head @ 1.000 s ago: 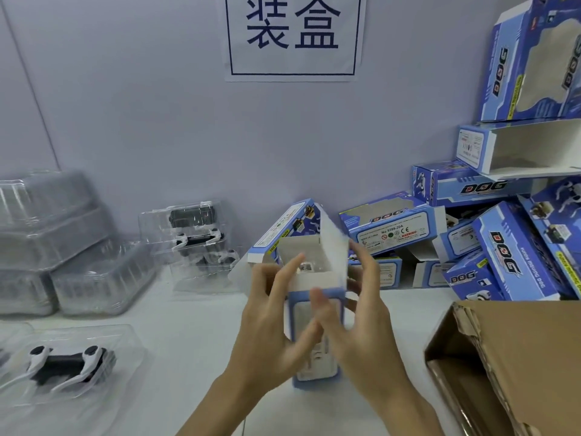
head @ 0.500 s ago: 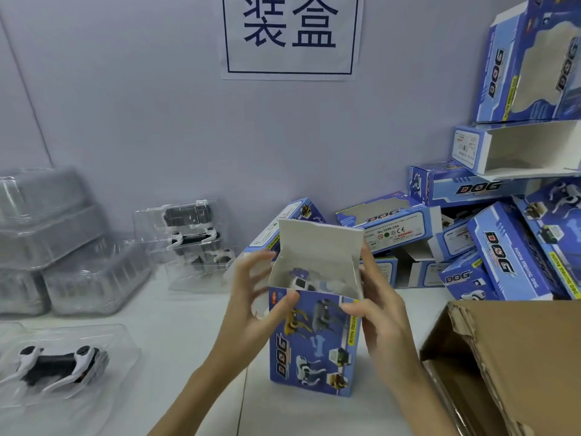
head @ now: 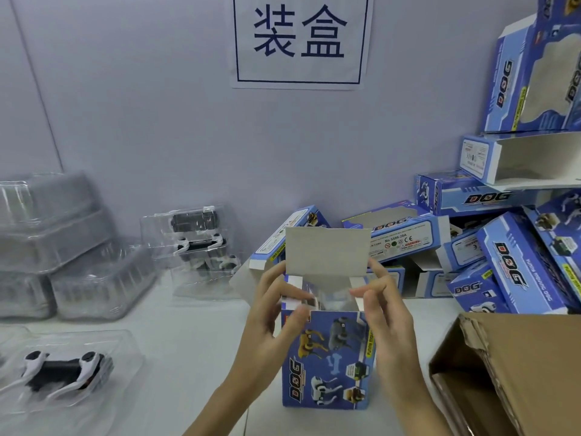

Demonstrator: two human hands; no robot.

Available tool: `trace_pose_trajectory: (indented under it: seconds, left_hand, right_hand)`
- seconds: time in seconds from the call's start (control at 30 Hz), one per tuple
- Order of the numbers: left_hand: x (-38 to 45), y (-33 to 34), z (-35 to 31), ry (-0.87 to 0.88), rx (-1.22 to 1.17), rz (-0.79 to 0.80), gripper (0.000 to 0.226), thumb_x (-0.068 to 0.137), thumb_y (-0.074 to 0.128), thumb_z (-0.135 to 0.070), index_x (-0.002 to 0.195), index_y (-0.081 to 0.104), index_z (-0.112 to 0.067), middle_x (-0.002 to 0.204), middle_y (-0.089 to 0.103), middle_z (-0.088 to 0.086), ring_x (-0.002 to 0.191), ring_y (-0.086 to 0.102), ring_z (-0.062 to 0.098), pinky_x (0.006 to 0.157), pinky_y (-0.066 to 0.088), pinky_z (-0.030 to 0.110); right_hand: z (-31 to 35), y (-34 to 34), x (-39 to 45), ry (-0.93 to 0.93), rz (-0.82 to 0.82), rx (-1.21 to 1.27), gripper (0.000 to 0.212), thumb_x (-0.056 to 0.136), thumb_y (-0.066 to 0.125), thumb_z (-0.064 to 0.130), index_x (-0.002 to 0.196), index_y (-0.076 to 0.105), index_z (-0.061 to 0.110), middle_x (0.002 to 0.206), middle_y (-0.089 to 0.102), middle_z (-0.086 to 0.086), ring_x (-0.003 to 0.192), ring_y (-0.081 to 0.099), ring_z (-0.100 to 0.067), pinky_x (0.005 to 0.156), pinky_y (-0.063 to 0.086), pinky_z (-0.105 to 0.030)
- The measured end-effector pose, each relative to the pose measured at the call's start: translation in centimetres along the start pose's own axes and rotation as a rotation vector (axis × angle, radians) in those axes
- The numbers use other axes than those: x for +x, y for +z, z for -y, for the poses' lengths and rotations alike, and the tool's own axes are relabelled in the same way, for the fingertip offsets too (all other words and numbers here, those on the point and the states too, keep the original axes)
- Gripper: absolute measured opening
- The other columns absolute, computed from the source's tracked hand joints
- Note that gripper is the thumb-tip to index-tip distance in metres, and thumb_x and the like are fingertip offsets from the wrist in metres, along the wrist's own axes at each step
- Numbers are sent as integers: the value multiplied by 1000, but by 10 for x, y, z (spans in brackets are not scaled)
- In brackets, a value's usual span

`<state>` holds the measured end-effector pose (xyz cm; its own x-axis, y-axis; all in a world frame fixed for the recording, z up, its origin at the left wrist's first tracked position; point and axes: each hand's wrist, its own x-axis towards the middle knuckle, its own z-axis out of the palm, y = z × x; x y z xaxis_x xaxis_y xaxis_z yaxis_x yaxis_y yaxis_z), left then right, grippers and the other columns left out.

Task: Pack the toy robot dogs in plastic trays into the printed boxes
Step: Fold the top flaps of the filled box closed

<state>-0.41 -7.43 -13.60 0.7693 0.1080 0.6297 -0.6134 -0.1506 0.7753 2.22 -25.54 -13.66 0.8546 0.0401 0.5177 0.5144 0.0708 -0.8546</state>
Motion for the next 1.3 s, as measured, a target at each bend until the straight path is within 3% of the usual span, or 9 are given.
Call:
trace_pose_trajectory:
  seconds: [0.07,0.17,0.27,0.4,0.53,0.63,0.7,0.93,1.3]
  left_hand:
    - [4,2,-5,15,-18,-31,26,100,58,-40,96,74,-19,147,55,-8,145,45,10,95,51,19]
    - [5,4,-6,-31,-115,-23,18,104,60,-30,114,71,-20,135,59,-4,131,61,24,88,62,39]
    - [5,2,-9,-17,-234,-13,24,103,64,-26,122,50,-27,135,63,5,128,64,33,83,65,49]
    - [8,-9,-11,-42,-232,70,41,96,72,-42,124,43,-33,141,58,3,137,56,33,80,64,57]
    - [10,-26,-7,-33,31,217,46,89,77,-41,127,54,-30,145,55,-9,142,51,23,89,63,45]
    - [10,-22,-16,-108,10,158,47,87,70,-65,118,60,-30,141,59,-8,141,52,20,88,61,59]
    - [10,-16,-20,-146,-35,117,59,85,65,-75,116,63,-25,138,61,-5,140,53,22,83,61,65]
    - [12,-10,-26,-78,-5,57,46,87,59,-77,108,65,-37,132,65,-4,134,59,29,72,65,58]
    - [10,-13,-25,-77,-148,182,30,94,72,-49,112,69,-26,154,54,-1,152,38,29,82,64,52]
  right_hand:
    - [4,3,2,-13,-59,-43,51,87,58,69,103,64,21,140,59,19,133,57,-22,94,58,-57]
    - [5,9,1,-51,-111,-23,33,100,60,53,119,64,26,124,69,6,120,66,-23,91,61,-48]
    - [6,12,-3,-72,-142,107,33,94,60,39,121,48,23,134,66,1,126,63,-22,89,59,-61]
    - [5,13,-4,-109,-125,150,28,101,55,39,122,41,28,139,61,0,129,60,-28,91,55,-68]
    - [2,16,-7,-112,-108,190,30,100,53,36,129,47,36,138,58,4,131,59,-29,80,64,-49]
    - [0,17,-8,-147,-100,144,31,102,47,28,133,48,31,134,57,14,130,60,-20,72,65,-36]
    - [-1,17,-9,-145,-84,92,28,103,46,32,131,51,32,137,55,11,132,58,-24,72,66,-42]
    - [-3,19,-9,-203,-121,-52,36,101,43,45,126,55,22,144,53,3,138,51,-31,77,65,-52]
    - [-1,15,-9,-281,-119,-40,28,102,56,43,120,61,22,146,52,0,142,46,-26,72,65,-30]
